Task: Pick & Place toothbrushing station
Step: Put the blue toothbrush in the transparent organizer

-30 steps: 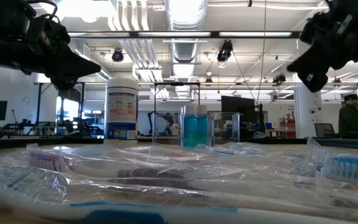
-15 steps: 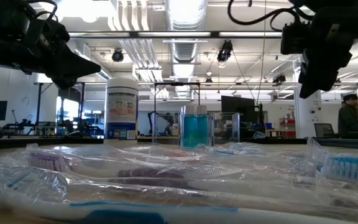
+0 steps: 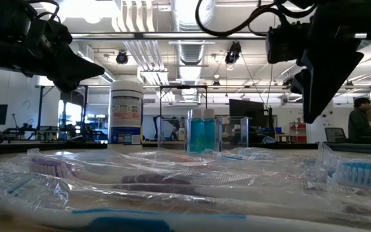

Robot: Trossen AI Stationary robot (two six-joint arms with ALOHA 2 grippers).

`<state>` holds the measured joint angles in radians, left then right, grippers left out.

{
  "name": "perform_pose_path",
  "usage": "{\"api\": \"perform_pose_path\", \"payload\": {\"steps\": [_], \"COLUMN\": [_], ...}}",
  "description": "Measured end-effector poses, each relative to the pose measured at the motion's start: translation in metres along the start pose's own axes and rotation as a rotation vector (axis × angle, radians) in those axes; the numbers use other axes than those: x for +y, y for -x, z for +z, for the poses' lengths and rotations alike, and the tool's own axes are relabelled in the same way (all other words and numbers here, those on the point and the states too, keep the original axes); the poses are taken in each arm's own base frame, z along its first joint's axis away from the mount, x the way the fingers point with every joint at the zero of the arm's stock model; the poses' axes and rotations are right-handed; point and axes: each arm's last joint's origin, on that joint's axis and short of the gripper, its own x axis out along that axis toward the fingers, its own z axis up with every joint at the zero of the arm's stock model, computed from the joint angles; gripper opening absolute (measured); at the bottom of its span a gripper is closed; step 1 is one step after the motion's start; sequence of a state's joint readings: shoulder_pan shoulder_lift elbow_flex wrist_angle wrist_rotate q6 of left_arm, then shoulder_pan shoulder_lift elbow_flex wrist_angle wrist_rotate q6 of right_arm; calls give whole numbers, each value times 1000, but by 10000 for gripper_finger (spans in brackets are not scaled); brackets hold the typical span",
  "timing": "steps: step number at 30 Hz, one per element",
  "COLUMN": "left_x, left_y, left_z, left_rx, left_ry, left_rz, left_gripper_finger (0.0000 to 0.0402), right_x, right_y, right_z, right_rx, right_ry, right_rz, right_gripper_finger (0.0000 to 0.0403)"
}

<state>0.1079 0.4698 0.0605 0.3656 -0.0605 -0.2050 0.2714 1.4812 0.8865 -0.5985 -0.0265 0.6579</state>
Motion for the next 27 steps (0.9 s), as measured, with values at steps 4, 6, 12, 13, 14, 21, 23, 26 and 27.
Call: {"api": "perform_pose_path", "payload": {"steps": [4,6,12,13,14,21,23,26,27], "left_x": [0,0,-1,-1,-1,-1,-1,-1,-1], "left_y": [0,0,0,0,0,0,0,0,0], "left_z": [0,0,0,0,0,-1,-1,-1,-1], "left_rx": [0,0,7,8,8,9,10,11,10], "left_ry": [0,0,0,0,0,-3,-3,-3,-3], "left_rz": [0,0,-21,-23,-23,-23,-23,-23,-24], "left_gripper_finger": [16,16,16,16,16,16,16,16,16], "right_x": [5,6,7,7,6,4,3,3,3], "right_y": [-13,-19,-41,-44,-48,-60,-61,-60,-59], "right_z": [7,9,10,10,9,7,6,6,6], "right_rx": [52,77,136,146,155,196,199,200,200], "right_ry": [-60,-78,-90,-90,-88,-47,-40,-24,-22], "right_rz": [-44,-65,-116,-124,-131,-159,-163,-164,-164], "right_gripper_finger": [216,227,243,244,244,226,212,179,166]}}
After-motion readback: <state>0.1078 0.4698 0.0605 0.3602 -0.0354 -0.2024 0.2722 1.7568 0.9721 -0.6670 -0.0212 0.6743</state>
